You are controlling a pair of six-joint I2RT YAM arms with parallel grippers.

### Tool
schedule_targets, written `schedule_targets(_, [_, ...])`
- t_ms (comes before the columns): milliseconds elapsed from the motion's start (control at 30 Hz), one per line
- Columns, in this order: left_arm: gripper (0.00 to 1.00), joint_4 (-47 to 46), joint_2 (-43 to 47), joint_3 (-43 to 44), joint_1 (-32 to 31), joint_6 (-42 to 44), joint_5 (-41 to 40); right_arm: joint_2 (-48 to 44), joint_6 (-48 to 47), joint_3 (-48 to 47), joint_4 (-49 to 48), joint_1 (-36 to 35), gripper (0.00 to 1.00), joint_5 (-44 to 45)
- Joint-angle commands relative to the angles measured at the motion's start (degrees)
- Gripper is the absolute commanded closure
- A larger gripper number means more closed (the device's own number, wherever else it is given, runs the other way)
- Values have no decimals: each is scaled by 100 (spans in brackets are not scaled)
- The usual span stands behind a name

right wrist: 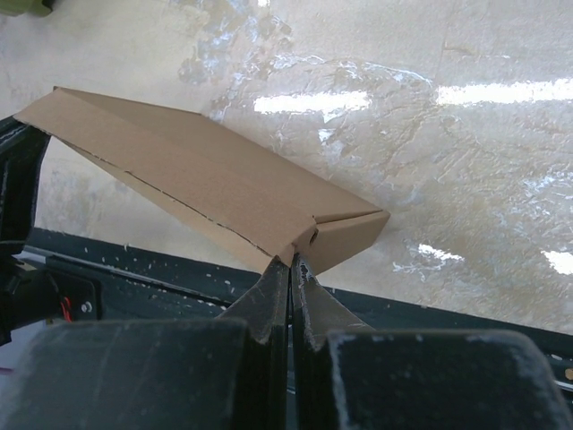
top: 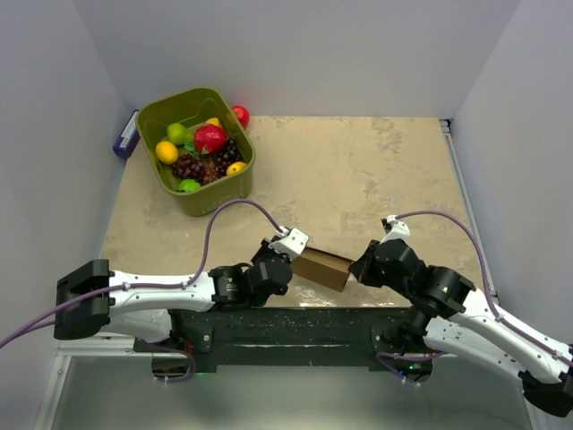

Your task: Fold the paper box

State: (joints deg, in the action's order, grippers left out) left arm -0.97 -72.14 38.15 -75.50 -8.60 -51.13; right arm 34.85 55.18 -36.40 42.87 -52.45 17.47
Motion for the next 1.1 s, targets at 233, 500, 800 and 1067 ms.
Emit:
schedule_targets(233, [100,747,-81,61,-114,-581,798,312,-139,-1016,792,-29,81,370])
schedule_targets(500, [100,853,-116,122,-114,-616,763,206,-183,-1352,1021,-29,67,546])
schedule_targets(800, [100,959,-266,245,-114,-643,719,92,-69,-1141,1364,-20,67,432])
schedule_targets(1067, [100,959,-283,280,-114,-652,728,241,-77,-798,978,-20,66,81])
